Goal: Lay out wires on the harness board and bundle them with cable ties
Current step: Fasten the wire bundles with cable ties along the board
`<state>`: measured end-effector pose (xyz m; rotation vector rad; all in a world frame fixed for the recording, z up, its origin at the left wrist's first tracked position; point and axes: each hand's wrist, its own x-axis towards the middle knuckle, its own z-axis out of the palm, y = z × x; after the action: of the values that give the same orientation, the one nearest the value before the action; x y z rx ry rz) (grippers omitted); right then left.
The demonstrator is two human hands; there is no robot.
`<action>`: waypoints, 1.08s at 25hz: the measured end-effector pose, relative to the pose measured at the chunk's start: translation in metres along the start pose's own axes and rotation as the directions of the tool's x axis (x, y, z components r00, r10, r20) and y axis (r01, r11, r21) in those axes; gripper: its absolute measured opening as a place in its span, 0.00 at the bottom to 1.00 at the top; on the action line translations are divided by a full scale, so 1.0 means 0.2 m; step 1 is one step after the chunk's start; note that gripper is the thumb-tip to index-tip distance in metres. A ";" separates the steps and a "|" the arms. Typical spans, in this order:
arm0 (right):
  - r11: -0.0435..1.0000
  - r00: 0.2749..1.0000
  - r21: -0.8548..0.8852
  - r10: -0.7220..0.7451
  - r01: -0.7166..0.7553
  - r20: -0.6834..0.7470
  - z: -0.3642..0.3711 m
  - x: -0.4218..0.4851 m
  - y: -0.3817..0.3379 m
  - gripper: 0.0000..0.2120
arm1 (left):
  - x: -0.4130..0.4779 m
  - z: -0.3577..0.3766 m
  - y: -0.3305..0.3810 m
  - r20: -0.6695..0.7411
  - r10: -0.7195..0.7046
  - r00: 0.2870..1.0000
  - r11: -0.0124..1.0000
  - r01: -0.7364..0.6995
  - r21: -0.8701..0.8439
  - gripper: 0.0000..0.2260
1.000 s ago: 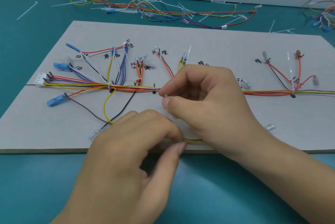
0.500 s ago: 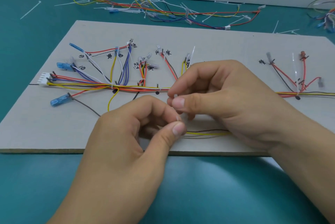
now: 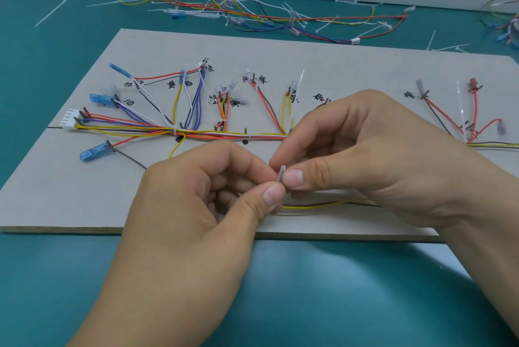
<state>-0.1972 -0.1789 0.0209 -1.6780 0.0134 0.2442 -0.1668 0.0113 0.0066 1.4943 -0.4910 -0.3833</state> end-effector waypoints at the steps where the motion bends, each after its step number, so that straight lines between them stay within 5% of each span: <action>1: 1.000 1.000 0.000 0.001 -0.001 -0.003 0.00 0.00 0.00 0.07 | 0.00 -0.01 0.00 -0.011 0.003 1.000 1.000 -0.004 -0.005 0.09; 27: 0.995 0.994 -0.095 -0.002 0.012 0.107 -0.02 0.00 0.01 0.07 | 0.00 -0.05 -0.09 0.039 0.128 0.991 0.986 -0.131 0.101 0.12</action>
<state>-0.1969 -0.1825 0.0196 -1.7574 -0.0855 0.3330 -0.1611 0.0192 -0.0116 1.5488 -0.6390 -0.2839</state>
